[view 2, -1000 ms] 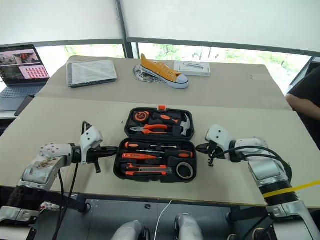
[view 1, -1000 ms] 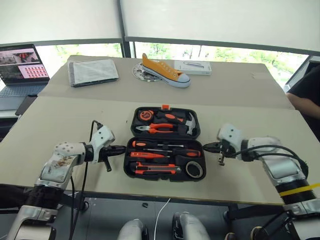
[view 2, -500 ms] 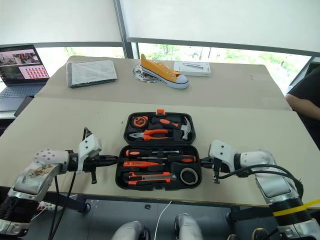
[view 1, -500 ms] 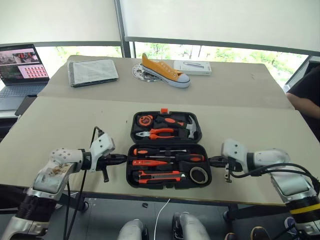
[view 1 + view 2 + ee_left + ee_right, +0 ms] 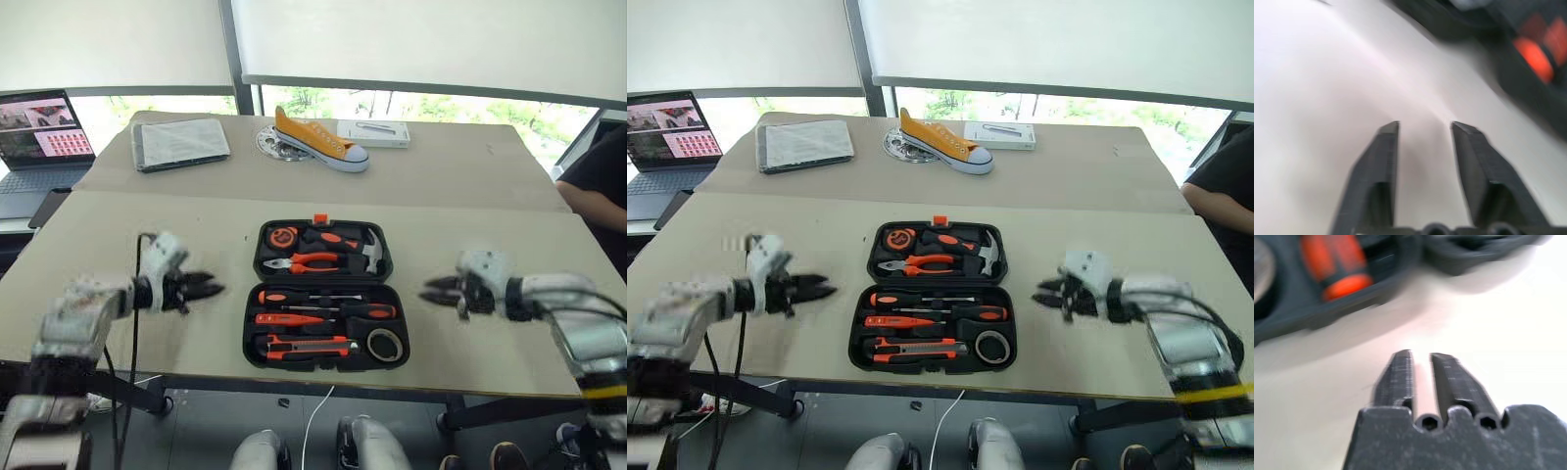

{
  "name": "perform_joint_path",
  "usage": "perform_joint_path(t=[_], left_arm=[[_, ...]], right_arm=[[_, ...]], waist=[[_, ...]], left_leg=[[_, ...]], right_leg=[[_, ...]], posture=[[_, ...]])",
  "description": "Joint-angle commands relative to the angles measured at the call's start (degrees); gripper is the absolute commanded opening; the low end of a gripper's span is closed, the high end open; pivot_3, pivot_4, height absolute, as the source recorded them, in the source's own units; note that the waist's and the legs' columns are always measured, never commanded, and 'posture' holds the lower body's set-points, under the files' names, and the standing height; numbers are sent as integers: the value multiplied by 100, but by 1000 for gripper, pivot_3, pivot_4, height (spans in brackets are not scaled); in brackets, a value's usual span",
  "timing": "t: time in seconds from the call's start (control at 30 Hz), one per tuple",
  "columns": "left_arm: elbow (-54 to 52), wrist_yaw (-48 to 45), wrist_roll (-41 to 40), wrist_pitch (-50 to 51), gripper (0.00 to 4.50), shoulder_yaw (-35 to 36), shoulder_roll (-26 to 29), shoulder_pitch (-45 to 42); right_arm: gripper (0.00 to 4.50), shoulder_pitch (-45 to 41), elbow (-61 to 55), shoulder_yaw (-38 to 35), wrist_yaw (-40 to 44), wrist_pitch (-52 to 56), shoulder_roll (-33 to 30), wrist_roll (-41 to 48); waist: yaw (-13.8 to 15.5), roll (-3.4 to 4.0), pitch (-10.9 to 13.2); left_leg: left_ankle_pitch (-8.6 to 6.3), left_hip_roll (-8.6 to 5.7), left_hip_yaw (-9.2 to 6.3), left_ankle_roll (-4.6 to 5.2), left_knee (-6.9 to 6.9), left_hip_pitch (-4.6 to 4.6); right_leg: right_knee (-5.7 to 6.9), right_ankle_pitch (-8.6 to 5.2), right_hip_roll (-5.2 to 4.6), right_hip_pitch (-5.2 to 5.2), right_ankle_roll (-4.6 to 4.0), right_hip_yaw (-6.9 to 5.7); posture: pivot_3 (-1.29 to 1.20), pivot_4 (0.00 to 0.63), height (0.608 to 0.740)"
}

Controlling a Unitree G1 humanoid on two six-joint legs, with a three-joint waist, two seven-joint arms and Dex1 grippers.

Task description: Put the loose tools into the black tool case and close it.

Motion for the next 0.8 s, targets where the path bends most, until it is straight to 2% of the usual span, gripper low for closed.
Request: perform_joint_path(t=[0.03, 0.07, 0.13, 0.2, 0.37, 0.47, 0.73, 0.8], left_arm=[[595, 420, -287, 998, 3386, 170, -345, -864], [828, 585, -299, 1193, 3719, 196, -510, -1148], [1139, 793, -393, 1482, 3739, 262, -805, -1576], [1298, 876, -439, 1632, 3739, 282, -961, -1794], [1755, 1143, -81, 1220, 3739, -41, -1339, -2028], [1919, 1190, -33, 1166, 3003, -38, -1412, -2064], [1834, 1161, -4, 1105, 124, -107, -1402, -1933], [1805, 1163, -24, 1103, 19, -86, -1405, -1913]], right_arm=[[2597, -793, 377, -148, -421, 1023, 405, 298], [2937, -1040, 570, -95, -560, 1232, 568, 274], [3538, -1441, 961, 35, -782, 1490, 842, 190], [3538, -1667, 1234, 138, -886, 1566, 987, 112], [3538, -2363, 2395, 196, -1467, 1716, 1510, -115], [2822, -2445, 2596, 293, -1445, 1653, 1532, -184], [60, -2281, 2216, 507, -1318, 1775, 1526, -142], [0, -2227, 2092, 527, -1291, 1851, 1515, -106]], waist=[[-5, -1, -3], [-7, -1, -3], [-17, -2, -3], [-43, -1, -4], [-117, 0, -4], [-122, 0, -4], [-126, 5, -10], [-127, 4, -15]], left_leg=[[4, -2, 0, -1, 2, 4], [4, -3, -1, -1, 4, -2], [4, -6, -2, 0, 4, -3], [4, -9, -2, 1, 2, -16], [4, -13, -16, 1, 1, -54], [5, -12, -18, -1, 3, -57], [12, -10, -16, -16, 14, -11], [17, -9, -15, -23, 12, 3]], right_leg=[[4, 13, 1, 4, -22, 3], [0, 24, 1, 1, -40, 0], [1, 25, 1, 2, -43, -3], [1, 28, 0, -1, -38, -8], [-4, 30, -3, -13, -34, -64], [-3, 30, -5, -12, -34, -81], [5, 29, -17, 13, -31, -51], [12, 27, -15, 17, -29, -25]], posture=[[0, 150, 733], [0, 150, 733], [0, 150, 733], [0, 150, 733], [0, 150, 733], [0, 150, 733], [0, 150, 733], [0, 150, 733]])
